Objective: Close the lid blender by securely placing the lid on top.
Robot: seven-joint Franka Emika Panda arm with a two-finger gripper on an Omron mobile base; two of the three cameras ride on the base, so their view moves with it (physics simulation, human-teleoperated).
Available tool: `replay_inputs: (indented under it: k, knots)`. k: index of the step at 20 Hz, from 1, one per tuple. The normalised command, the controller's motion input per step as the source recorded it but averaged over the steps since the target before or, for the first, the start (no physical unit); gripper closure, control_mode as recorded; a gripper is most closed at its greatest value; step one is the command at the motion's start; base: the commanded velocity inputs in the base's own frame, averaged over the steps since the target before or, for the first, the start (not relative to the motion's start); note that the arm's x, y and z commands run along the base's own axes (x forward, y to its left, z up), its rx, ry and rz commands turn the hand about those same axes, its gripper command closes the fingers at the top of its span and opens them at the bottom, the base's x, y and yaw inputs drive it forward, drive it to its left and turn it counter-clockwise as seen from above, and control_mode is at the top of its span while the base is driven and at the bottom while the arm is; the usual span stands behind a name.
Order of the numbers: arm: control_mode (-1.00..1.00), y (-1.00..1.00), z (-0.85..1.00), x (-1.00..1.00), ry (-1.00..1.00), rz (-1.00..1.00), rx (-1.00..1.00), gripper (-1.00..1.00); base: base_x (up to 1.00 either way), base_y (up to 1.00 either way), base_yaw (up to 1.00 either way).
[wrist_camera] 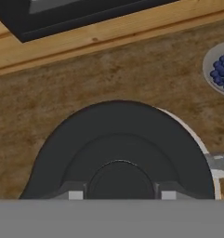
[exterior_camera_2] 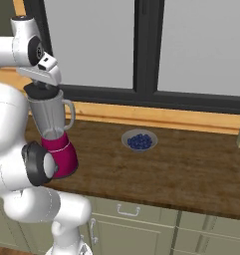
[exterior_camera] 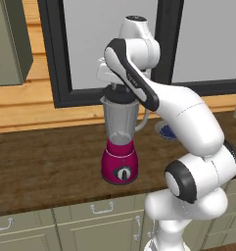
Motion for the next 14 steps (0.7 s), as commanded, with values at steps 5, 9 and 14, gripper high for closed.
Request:
replay_inputs:
  k: [5,9,14]
  knots:
    - [-1.00,0.08,-0.08,0.14,-0.12,0.00,0.00,1.00,0.00,0.00,0.00]
    - [-1.00,-0.05,-0.07,0.00,-0.10,0.05,0.00,1.00,0.00,0.00,0.00]
    - [-1.00,-0.16,0.01,-0.03,-0.01,0.08,0.00,1.00,0.00,0.00,0.00]
